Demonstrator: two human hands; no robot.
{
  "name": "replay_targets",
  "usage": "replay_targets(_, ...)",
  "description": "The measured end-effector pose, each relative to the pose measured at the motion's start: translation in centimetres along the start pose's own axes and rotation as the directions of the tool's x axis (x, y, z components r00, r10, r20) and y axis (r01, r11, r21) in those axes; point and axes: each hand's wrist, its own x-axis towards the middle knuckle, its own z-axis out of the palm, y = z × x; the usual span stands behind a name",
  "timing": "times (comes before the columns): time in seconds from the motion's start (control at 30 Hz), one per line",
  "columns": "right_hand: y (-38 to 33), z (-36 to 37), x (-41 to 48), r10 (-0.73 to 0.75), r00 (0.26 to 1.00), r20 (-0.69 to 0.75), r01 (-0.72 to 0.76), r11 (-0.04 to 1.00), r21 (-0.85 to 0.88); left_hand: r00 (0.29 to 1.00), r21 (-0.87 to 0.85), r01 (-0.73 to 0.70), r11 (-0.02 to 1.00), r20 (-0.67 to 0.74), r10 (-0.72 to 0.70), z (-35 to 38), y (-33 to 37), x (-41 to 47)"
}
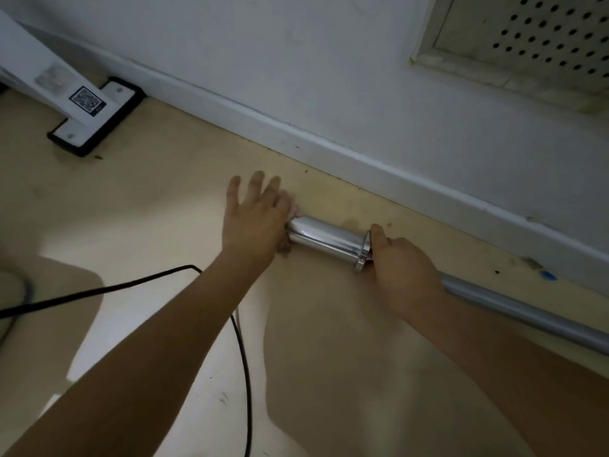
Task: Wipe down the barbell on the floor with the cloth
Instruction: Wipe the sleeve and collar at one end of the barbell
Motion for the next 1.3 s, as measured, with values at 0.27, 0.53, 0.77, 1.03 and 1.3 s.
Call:
replay_targets(0.27, 1.4, 0.0, 1.7, 0.013, 0.998, 0.063, -0.017, 0.998, 0.054, 0.877, -0.252, -0.45, 0.857, -0.308, 0.37, -0.2, 8.3, -0.1)
replay_targets(0.53, 1.3, 0.4, 0.0, -0.014, 0.993, -0.114, 0.011, 1.0, -0.022, 0.93, -0.198, -0.316, 0.928, 0.127, 0.344, -1.0, 5.5, 2.4)
replay_targets(0.77, 2.1, 0.0, 1.7, -0.011, 1.0, -0.03, 0.012, 1.0, 0.028, 0.845, -0.641, -0.467, 0.609, -0.121, 0.521, -2.2, 5.2, -0.5)
replay_targets(1.03, 2.2, -0.5, 2.0, 0.052, 0.999, -0.014, -0.051, 0.994, 0.098, 0.861, -0.239, -0.507, 0.828, -0.097, 0.499, -1.2, 7.3, 3.1)
replay_targets(1.3, 2.5, -0.9, 2.4, 0.048, 0.999, 0.021, -0.05, 0.991, 0.127, 0.954, -0.335, -0.298, 0.894, -0.125, 0.271, 1.2, -1.4, 2.7)
